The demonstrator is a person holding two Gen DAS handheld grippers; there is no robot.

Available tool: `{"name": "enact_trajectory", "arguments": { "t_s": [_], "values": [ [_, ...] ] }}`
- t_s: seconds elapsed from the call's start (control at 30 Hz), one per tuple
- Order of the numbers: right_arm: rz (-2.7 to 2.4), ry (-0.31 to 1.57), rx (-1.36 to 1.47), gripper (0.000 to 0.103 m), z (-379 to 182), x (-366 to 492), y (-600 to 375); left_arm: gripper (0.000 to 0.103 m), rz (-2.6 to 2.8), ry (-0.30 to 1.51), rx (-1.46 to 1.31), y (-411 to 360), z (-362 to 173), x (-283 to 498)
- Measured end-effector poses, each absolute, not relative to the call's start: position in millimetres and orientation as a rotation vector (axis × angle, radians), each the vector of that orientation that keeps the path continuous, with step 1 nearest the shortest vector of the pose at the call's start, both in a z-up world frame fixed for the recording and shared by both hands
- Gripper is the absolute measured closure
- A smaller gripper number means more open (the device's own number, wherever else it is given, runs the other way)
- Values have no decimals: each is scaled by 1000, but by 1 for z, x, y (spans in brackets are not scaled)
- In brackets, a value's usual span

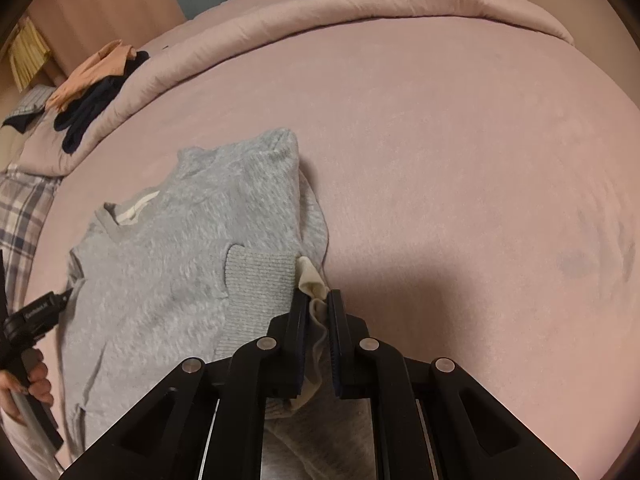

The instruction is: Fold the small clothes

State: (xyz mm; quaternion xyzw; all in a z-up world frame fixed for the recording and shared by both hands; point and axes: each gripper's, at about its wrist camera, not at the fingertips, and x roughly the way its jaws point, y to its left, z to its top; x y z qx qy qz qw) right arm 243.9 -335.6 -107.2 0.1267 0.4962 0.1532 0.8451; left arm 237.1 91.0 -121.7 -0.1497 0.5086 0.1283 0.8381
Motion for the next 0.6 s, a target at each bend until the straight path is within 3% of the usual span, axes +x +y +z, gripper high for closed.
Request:
{"name": "enact_trajectory", "arguments": {
  "t_s": [0.6],
  "values": [
    [299, 1041, 245, 94, -108, 242, -332, 36, 212, 1072, -423, 83, -115, 156]
  ]
}}
